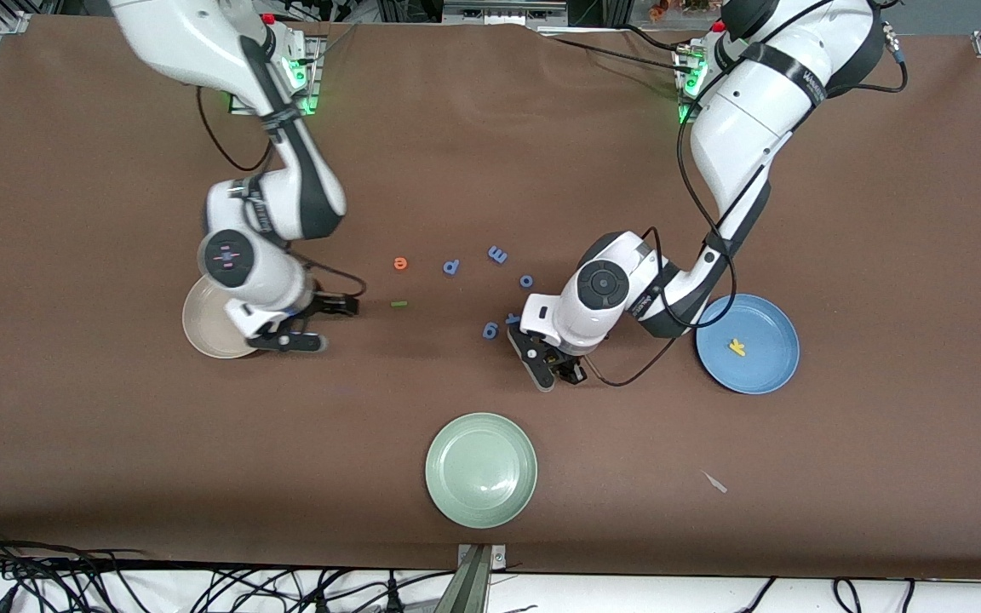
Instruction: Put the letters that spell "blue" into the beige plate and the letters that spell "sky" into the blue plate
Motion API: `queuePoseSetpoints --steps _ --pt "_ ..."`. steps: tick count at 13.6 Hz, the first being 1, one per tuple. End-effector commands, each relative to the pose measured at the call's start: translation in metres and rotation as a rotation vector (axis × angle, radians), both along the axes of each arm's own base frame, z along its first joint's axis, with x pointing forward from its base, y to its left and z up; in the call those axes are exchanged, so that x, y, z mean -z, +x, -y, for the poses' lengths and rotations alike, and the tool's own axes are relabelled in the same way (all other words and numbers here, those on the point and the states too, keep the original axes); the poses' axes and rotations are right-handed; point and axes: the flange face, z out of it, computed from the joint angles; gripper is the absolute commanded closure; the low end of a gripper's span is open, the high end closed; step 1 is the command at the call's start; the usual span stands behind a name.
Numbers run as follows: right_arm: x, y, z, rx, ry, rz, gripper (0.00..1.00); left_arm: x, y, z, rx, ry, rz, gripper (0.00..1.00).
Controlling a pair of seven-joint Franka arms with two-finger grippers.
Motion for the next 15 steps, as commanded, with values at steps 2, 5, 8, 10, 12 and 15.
queuePoseSetpoints --steps 2,5,8,10,12,15 --pt "0.019 -0.007 -0.062 0.086 -0.005 0.057 0.0 -0.046 0.013 -0.055 -0.036 0.163 -0.081 1.0" --pt "0.034 -0.013 -0.077 0.109 0.0 0.074 0.0 -0.057 0.017 -0.114 -0.039 0.281 -0.217 1.0" --pt "0.041 -0.027 -0.096 0.094 0.01 0.061 0.0 -0.046 0.034 -0.208 -0.019 0.288 -0.306 1.0" --pt "0.052 -0.034 -0.103 0.077 -0.001 0.049 0.0 -0.037 0.03 -0.238 -0.007 0.29 -0.333 1.0" --pt "0.055 -0.04 -0.106 0.059 -0.005 0.043 0.0 -0.043 0.027 -0.248 0.006 0.332 -0.318 0.79" --pt "0.058 -0.041 -0.102 0.011 -0.006 0.036 0.02 -0.055 0.025 -0.23 0.028 0.348 -0.291 0.0"
